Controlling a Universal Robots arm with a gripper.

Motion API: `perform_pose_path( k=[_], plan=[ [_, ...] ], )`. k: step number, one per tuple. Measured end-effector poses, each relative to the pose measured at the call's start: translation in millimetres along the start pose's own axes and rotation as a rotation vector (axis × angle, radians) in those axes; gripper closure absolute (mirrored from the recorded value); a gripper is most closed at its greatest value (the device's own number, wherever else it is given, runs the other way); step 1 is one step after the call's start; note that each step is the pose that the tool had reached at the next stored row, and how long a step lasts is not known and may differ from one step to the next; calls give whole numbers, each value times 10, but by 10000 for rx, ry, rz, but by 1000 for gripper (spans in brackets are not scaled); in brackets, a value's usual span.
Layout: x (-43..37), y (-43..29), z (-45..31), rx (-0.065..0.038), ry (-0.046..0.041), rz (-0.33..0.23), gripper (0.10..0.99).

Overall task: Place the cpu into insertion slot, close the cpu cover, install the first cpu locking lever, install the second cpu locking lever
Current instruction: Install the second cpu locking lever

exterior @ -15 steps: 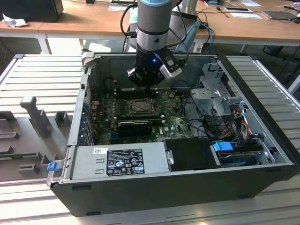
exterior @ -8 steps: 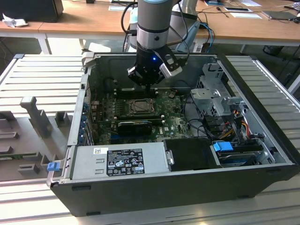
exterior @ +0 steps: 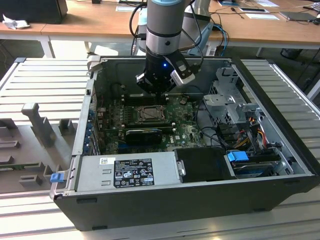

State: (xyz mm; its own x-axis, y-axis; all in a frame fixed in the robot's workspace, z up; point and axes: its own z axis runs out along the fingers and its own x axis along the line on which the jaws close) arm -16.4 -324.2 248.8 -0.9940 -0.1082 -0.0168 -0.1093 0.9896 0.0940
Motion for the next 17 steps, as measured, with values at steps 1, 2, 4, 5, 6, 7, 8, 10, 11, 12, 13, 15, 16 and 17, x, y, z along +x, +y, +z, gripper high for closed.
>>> perform_pose_path(
  k=[1,2,4,5,6,7,8,10,11,12,13,15,16,17],
  plan=[
    [1,-14,-2,1,1,0,980],
    [4,-37,-4,0,1,0,980],
    [5,-49,-5,0,1,0,980],
    [6,-52,-5,1,1,0,980],
    [6,-55,-5,1,1,-1,980],
    [6,-57,-5,0,1,0,980],
    [6,-60,-6,0,1,0,980],
    [7,-66,-6,0,0,-1,980],
    [7,-68,-7,0,0,0,980],
    [8,-71,-7,0,1,0,980],
    [8,-73,-7,0,1,-1,980],
    [8,-80,-8,1,1,-1,980],
    [9,-82,-8,1,1,0,980],
    [9,-85,-8,1,1,-1,980]
  ],
)
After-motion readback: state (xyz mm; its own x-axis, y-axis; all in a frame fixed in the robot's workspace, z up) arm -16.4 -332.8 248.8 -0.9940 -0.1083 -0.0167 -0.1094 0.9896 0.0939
